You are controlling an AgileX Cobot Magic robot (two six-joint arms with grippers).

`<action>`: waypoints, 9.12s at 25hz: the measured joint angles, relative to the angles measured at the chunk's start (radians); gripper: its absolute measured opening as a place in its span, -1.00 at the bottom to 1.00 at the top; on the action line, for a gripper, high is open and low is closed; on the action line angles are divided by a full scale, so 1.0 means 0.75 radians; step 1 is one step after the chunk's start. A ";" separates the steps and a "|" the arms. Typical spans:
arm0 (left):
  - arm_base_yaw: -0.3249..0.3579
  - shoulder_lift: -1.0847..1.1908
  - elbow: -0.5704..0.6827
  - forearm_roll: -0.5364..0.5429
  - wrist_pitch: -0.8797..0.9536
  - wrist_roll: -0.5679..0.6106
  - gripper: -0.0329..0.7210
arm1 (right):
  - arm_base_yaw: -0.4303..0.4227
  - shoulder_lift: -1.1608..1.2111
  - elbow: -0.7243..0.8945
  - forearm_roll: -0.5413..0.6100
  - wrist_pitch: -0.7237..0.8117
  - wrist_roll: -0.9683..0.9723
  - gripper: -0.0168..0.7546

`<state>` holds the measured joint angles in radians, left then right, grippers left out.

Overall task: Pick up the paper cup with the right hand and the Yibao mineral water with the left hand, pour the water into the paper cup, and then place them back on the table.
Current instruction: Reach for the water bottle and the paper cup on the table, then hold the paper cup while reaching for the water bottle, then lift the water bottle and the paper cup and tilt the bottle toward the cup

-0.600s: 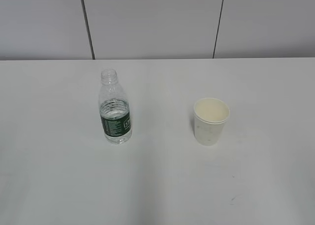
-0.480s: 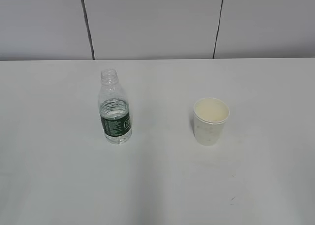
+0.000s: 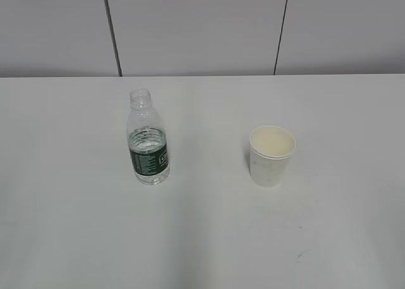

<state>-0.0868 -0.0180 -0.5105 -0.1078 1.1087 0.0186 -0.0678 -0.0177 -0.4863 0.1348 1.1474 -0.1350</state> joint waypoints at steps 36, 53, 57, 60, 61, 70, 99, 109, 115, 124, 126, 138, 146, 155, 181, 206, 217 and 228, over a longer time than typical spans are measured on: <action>0.000 0.000 0.000 -0.001 -0.003 0.000 0.63 | 0.000 0.095 0.051 0.000 -0.499 -0.011 0.56; 0.000 0.000 0.000 0.001 -0.003 0.000 0.63 | 0.010 0.556 0.447 0.005 -1.575 -0.198 0.56; 0.000 0.000 0.000 0.004 -0.003 0.000 0.63 | 0.010 0.646 0.474 0.005 -1.703 -0.200 0.56; 0.000 0.000 0.000 0.004 -0.003 0.000 0.63 | 0.013 0.718 0.474 0.007 -1.759 -0.179 0.56; 0.000 0.000 -0.004 0.004 -0.003 0.000 0.63 | 0.023 0.738 0.474 0.007 -1.773 -0.174 0.56; 0.000 0.000 0.040 0.011 -0.556 0.000 0.61 | 0.186 1.015 0.474 -0.107 -1.951 -0.163 0.56; -0.153 1.500 0.397 0.116 -2.315 -0.025 0.42 | 0.195 1.747 0.405 -0.407 -2.559 -0.077 0.56; -0.184 2.199 0.387 0.371 -2.919 -0.052 0.42 | 0.195 1.892 0.402 -0.421 -2.605 0.065 0.56; -0.184 2.378 0.382 0.416 -2.989 -0.075 0.42 | 0.195 1.971 0.397 -0.486 -2.648 0.081 0.56; -0.184 2.474 0.380 0.421 -2.999 -0.076 0.42 | 0.195 2.264 0.389 -0.585 -2.986 0.099 0.56; -0.184 2.474 0.380 0.419 -3.000 -0.076 0.42 | 0.195 2.351 0.389 -0.599 -3.030 0.099 0.56; -0.184 2.534 0.269 0.531 -3.005 -0.076 0.42 | 0.195 2.605 0.259 -0.647 -3.052 0.099 0.56; -0.184 2.613 0.185 0.584 -3.004 -0.092 0.42 | 0.195 2.688 0.131 -0.737 -3.058 0.100 0.56; -0.184 2.613 0.108 0.710 -3.004 -0.165 0.68 | 0.195 2.764 0.049 -0.752 -3.059 0.162 0.56; -0.292 2.814 -0.195 0.848 -3.001 -0.275 0.69 | 0.195 2.783 0.038 -0.765 -3.061 0.192 0.56; -0.293 2.814 -0.204 0.847 -3.003 -0.275 0.19 | 0.195 2.829 -0.100 -0.865 -3.061 0.238 0.67; -0.293 2.814 -0.204 0.847 -3.004 -0.275 0.19 | 0.195 2.915 -0.191 -0.902 -3.061 0.271 0.67; -0.293 2.814 -0.204 0.847 -3.004 -0.275 0.19 | 0.195 2.923 -0.244 -0.976 -3.061 0.272 0.47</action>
<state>-0.3062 2.0927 -0.6636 0.5276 -1.1439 -0.1879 0.0782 2.1747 -0.6695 -0.5974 -1.1487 0.0691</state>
